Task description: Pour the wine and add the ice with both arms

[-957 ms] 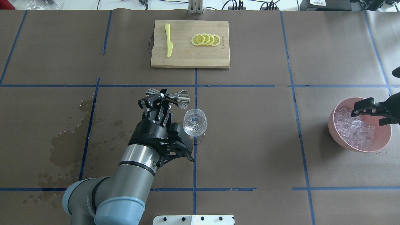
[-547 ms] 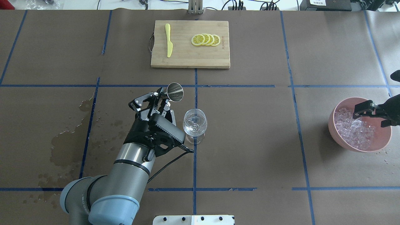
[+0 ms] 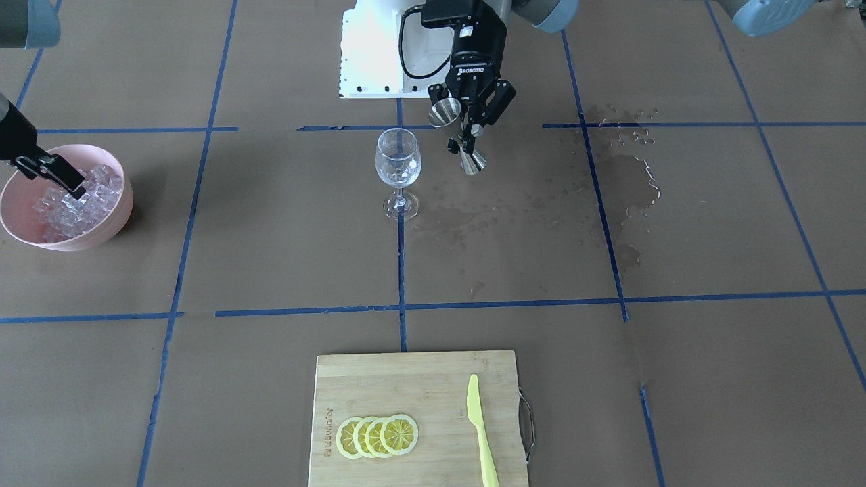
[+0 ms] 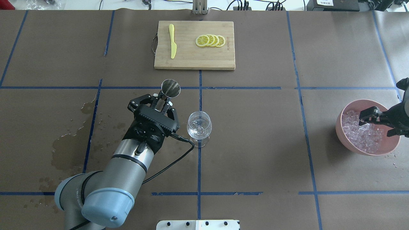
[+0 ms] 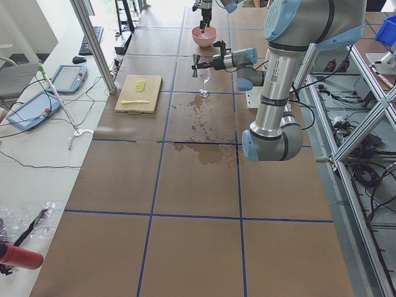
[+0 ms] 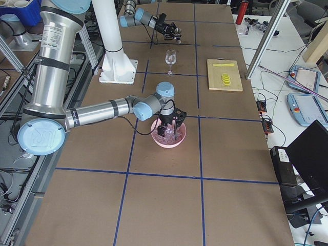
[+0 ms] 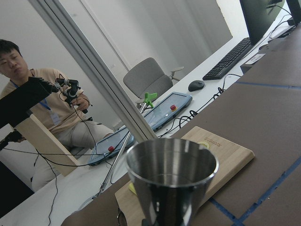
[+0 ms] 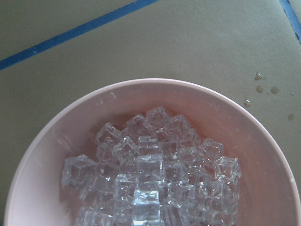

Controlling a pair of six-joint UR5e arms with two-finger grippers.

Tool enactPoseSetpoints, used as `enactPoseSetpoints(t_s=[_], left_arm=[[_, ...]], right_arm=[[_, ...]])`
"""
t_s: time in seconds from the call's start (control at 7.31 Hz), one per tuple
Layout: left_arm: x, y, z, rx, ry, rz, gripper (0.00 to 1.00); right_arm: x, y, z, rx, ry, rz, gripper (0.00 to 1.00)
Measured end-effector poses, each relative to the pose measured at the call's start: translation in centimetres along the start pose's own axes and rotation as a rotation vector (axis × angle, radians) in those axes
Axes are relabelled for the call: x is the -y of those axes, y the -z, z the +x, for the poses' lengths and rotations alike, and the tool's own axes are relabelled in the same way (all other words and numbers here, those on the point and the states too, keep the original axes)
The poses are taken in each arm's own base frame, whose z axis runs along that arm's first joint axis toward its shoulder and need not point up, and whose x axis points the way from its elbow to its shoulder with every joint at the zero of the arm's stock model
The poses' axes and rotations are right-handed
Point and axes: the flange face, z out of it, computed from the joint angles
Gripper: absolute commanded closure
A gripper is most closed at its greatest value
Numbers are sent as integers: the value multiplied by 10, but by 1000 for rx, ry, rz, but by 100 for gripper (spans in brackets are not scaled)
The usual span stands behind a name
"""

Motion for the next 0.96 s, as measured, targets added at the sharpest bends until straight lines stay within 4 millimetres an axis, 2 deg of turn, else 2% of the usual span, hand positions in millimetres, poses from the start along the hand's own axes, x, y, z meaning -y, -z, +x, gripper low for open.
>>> enactPoseSetpoints(t_s=[0.27,0.96], left_arm=[[-8,-5,-9,-20,68,-29,100],[-27,-9,-22,-2,55,-51,100]], right_arm=[[-1,-4,-10,-1,4,11,0],[12,-17,-26,-15,20,43,4]])
